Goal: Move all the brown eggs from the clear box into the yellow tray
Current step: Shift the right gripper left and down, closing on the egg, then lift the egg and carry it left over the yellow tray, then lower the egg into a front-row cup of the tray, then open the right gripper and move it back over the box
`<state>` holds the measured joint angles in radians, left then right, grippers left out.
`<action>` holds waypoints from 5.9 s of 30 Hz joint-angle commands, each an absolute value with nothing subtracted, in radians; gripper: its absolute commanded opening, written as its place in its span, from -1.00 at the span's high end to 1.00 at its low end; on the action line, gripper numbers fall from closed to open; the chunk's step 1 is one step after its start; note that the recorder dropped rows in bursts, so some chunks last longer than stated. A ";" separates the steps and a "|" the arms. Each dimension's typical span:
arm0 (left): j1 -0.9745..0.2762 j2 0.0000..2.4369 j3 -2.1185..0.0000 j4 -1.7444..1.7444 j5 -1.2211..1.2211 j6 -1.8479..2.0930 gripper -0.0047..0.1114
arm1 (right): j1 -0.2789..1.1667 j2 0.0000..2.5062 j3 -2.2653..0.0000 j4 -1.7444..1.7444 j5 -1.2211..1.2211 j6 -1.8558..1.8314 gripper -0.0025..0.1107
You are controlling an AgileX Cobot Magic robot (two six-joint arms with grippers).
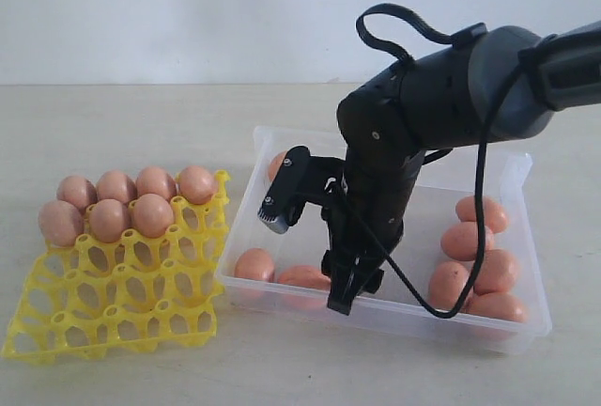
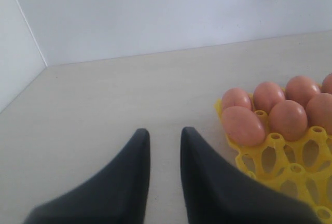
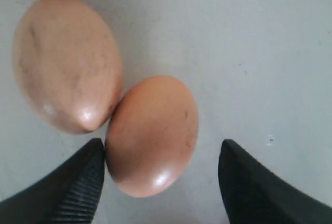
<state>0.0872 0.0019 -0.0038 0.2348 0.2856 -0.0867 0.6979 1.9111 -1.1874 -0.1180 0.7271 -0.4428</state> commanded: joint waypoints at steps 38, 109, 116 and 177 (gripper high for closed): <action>0.089 0.000 0.000 0.233 0.283 -0.089 0.55 | 0.687 1.903 -1.189 -0.029 0.732 -0.346 0.96; 0.089 0.000 0.000 0.233 0.283 -0.089 0.55 | 0.830 2.068 -1.187 -0.032 -0.348 -0.131 0.96; 0.089 0.000 0.000 0.233 0.283 -0.089 0.55 | 0.826 2.075 -1.187 -0.034 -0.333 -0.120 0.96; 0.089 0.000 0.000 0.233 0.283 -0.089 0.55 | 0.830 1.969 -1.187 -0.057 -0.252 -0.143 -0.14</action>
